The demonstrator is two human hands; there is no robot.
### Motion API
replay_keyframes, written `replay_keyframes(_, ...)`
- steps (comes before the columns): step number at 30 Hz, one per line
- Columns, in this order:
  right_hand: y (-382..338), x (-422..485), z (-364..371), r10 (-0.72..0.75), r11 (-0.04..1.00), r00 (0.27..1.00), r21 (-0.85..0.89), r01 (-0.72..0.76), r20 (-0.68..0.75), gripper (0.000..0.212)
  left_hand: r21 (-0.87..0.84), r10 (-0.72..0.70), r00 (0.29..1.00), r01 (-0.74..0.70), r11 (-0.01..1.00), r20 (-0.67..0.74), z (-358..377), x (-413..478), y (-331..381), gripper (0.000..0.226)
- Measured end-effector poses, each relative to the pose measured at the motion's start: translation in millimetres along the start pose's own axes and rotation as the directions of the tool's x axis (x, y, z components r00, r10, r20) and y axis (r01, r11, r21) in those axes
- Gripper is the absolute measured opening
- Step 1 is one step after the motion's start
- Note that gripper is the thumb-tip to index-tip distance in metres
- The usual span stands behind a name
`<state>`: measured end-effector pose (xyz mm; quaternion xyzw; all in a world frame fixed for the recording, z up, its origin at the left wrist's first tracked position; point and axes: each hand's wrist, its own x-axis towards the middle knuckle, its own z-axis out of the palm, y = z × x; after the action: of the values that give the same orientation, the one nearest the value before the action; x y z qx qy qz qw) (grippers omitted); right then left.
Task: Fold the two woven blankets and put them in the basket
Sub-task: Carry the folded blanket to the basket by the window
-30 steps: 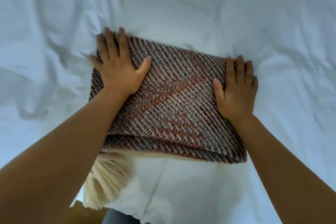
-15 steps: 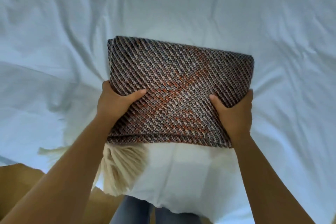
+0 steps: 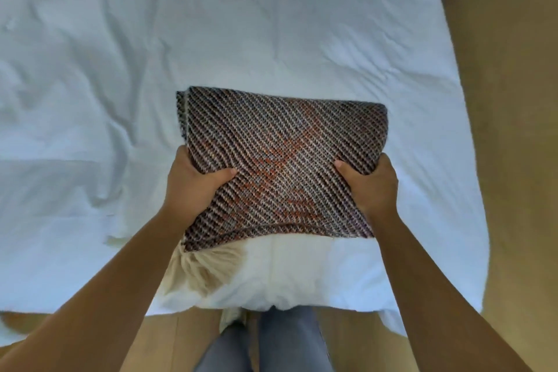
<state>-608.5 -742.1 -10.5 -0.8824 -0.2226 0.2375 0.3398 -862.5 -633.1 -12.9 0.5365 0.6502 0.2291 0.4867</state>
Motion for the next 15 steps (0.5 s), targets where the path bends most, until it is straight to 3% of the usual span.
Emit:
replay_keyframes(7,64.0,-100.8,-120.5,0.166,0.981,0.964,0.136,-0.139,-0.209,0.053,0.073,0.165,0.942,-0.193,0.978,0.291,39.2,-95.6,42.2,0.078)
replay_keyframes(15,172.0,-222.4,-276.1,0.432,0.893,0.781,0.336,-0.299,-0.451,0.048,0.047,0.303,0.682,-0.444,0.895,0.666,148.5,-235.5,101.2,0.061)
